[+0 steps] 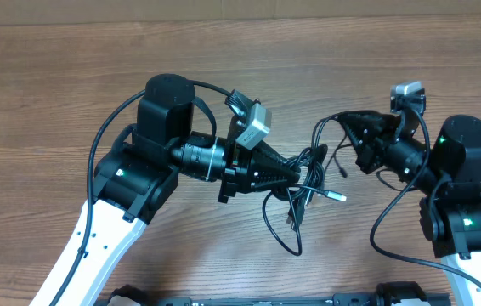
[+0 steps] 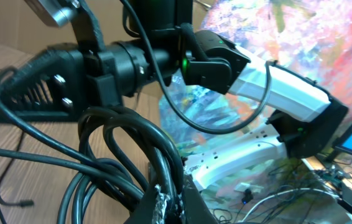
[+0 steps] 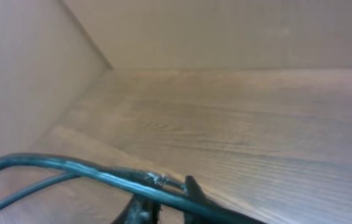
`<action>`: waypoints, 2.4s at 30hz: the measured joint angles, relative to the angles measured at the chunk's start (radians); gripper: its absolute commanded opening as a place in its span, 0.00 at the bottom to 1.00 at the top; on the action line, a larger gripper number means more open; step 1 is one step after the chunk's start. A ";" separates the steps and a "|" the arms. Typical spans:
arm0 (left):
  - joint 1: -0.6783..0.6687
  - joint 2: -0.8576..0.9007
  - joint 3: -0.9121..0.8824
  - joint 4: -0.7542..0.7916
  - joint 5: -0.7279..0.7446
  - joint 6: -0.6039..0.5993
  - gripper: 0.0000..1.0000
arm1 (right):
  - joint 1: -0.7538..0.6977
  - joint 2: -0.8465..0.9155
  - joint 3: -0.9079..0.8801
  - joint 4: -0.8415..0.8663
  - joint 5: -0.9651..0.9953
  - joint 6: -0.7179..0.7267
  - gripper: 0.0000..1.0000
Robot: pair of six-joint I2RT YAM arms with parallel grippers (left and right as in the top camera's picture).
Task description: Untangle cables
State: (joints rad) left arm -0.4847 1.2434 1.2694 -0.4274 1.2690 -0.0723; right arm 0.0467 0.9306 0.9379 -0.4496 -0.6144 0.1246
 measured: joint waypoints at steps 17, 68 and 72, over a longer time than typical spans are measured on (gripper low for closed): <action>0.004 0.000 0.000 -0.003 -0.025 0.001 0.04 | 0.000 0.000 0.000 -0.040 -0.262 0.005 0.40; 0.028 -0.026 0.002 -0.036 -0.053 0.011 0.04 | -0.014 0.010 -0.005 0.204 -0.699 0.006 0.04; 0.028 -0.038 0.007 -0.048 -0.079 -0.004 0.04 | -0.014 0.012 -0.008 0.285 -0.745 0.006 0.04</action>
State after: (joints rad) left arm -0.4568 1.2057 1.2766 -0.4759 1.1896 -0.0765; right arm 0.0322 0.9428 0.9295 -0.1642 -1.3590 0.1303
